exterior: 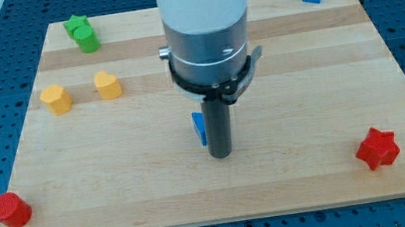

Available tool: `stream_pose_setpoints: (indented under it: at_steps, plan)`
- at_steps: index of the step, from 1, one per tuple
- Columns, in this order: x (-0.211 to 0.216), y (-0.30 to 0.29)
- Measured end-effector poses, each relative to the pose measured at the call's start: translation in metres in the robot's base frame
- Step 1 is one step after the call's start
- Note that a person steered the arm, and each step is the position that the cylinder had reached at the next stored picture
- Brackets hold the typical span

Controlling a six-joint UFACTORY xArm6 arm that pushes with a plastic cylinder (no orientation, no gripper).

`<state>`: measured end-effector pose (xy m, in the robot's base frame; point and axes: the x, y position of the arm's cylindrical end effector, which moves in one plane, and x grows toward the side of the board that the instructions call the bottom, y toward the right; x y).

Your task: Push the triangle towards the center

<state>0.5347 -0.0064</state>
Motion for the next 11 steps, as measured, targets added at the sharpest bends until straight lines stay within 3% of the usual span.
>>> stream_pose_setpoints:
  at_steps: [5, 9, 11]
  plan:
    - [-0.04, -0.038]
    - [-0.065, 0.021]
    - [-0.077, 0.003]
